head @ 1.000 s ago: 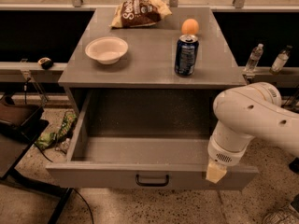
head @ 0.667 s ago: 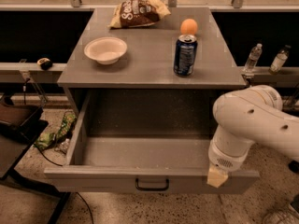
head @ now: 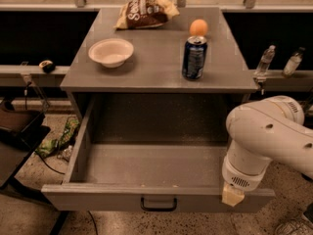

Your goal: Open top drawer

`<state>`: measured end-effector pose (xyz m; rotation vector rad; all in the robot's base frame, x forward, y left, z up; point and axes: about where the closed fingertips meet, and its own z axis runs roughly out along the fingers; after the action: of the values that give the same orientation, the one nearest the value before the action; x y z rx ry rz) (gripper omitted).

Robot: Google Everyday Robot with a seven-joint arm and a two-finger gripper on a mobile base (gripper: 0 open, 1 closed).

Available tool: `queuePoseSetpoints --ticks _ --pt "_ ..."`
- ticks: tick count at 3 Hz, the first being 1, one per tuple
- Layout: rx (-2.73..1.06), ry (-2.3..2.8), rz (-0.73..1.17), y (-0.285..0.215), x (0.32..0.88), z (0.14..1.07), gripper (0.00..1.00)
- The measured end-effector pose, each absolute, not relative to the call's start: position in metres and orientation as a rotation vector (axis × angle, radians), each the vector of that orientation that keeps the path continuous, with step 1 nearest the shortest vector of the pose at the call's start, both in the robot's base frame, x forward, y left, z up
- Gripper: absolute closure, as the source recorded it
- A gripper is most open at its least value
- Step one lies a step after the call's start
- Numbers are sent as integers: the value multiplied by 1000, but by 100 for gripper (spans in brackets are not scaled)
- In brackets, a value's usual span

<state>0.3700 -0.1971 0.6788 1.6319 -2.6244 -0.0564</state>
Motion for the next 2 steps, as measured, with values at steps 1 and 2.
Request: queuePoseSetpoints --ticks 1,2 --pt "1632 -2624 -56 -197 370 679 51" --pt "1632 -2624 -56 -197 370 679 28"
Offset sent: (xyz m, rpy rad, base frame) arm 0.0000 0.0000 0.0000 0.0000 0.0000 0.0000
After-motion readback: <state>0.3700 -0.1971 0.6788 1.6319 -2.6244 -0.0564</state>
